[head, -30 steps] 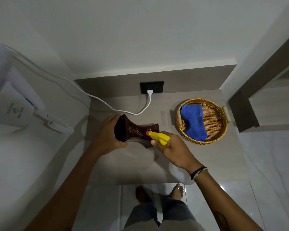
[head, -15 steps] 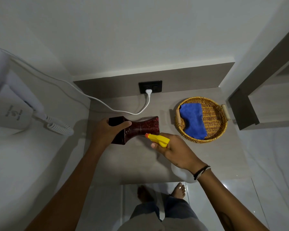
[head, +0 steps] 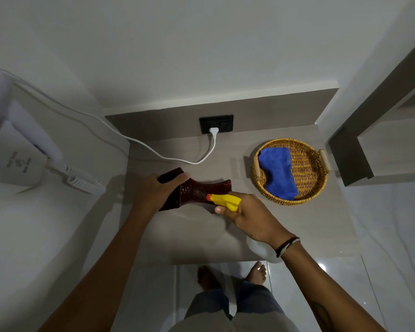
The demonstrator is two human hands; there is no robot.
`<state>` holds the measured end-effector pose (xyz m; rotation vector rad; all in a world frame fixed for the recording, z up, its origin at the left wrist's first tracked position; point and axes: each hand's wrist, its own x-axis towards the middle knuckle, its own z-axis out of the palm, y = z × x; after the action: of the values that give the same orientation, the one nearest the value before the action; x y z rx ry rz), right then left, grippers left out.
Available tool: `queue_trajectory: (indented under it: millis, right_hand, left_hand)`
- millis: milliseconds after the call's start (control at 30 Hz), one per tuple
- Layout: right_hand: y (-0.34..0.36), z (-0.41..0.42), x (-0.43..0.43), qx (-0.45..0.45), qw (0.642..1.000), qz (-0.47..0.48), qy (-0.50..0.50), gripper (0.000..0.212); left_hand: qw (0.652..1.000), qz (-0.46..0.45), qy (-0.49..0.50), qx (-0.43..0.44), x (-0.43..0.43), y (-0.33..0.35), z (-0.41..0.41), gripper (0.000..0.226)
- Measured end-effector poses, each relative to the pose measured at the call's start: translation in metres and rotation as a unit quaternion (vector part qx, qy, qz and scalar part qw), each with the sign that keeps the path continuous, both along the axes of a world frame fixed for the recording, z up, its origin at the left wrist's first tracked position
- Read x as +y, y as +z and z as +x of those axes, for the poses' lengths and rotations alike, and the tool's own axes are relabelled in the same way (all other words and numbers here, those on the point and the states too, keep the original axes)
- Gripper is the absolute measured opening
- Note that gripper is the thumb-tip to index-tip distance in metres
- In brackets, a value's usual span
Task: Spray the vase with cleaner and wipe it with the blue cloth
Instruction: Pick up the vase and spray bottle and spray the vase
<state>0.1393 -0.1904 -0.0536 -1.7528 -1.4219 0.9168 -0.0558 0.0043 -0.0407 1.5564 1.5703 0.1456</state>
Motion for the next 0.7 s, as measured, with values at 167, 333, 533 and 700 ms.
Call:
queue_trajectory:
  millis: [167,333,533,700]
  right_hand:
    - [0.003,-0.002,0.000,0.003,1.000,-0.003,-0.004,0.042]
    - [0.004,-0.002,0.002,-0.002,0.999,-0.011,-0.033,0.042]
    - [0.006,-0.003,0.000,0.008,0.999,-0.015,-0.045,0.034]
    - [0.007,-0.002,-0.003,0.016,0.999,-0.018,-0.035,0.033]
  left_hand:
    - [0.999,0.009,-0.037,-0.028,-0.002,0.000,-0.002,0.097]
    - [0.991,-0.008,-0.106,-0.076,-0.004,0.000,-0.009,0.091]
    - [0.973,0.034,-0.225,-0.023,-0.001,-0.001,-0.018,0.131]
    - [0.973,0.122,-0.195,-0.021,0.001,-0.005,-0.016,0.060]
